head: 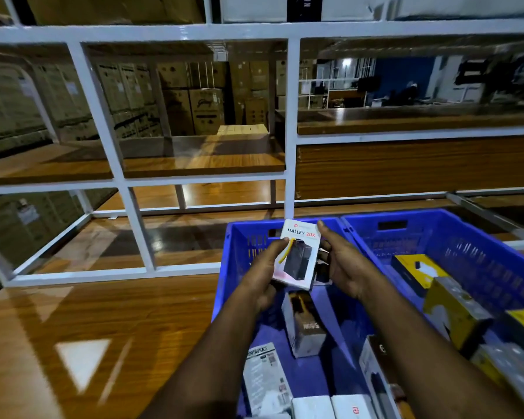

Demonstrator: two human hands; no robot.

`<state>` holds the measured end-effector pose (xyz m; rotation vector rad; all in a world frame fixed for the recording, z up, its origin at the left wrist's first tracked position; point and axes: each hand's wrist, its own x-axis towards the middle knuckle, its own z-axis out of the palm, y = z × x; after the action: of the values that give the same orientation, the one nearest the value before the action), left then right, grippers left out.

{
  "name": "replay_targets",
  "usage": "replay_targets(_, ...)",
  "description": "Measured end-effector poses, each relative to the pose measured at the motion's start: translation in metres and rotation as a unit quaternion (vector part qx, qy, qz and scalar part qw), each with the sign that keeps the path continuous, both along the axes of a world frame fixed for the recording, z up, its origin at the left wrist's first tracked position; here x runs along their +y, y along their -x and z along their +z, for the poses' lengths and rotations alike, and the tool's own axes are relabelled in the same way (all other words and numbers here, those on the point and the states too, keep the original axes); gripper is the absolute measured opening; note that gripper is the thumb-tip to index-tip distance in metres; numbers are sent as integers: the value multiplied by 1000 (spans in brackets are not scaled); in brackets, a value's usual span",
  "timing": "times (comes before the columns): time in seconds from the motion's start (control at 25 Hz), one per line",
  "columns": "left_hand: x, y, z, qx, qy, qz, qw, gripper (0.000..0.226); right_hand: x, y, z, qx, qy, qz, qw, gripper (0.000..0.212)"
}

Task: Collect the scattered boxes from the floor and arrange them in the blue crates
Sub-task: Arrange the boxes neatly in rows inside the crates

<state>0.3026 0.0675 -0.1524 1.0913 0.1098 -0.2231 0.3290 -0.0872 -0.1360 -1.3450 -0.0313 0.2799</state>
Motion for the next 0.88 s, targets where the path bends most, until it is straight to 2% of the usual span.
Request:
replay_targets(0.12,2,-4,-3,-4,-42,14,999,39,-3,3,-3,-11,-23,-9,1000,71)
replay_targets(0.28,1,-2,0,0,-13,-33,999,45,4,4,-4,-44,-25,-41,998,56)
replay_targets(0.4,2,3,2,9,0,-75,997,32,8,5,-11,-39,-11,-9,999,63)
replay_targets(0.56,-1,2,-8,19,-91,-72,993,14,10,12,-4,-4,-58,-3,998,58)
replay_targets(0.64,1,-3,-9,39,-102,-8,994,21,13,14,-3,-20,-84,-35,996,53)
replay_targets(0.72,5,-9,-7,58,-63,27,996,35,14,13,-6,-27,-92,-77,992,46)
replay_targets(0.8,5,-8,-5,44,-63,5,997,50,13,9,-8,-34,-78,-117,990,33)
replay_targets(0.88,2,-4,-3,18,-102,-27,994,52,11,6,-9,-36,-76,-135,987,32)
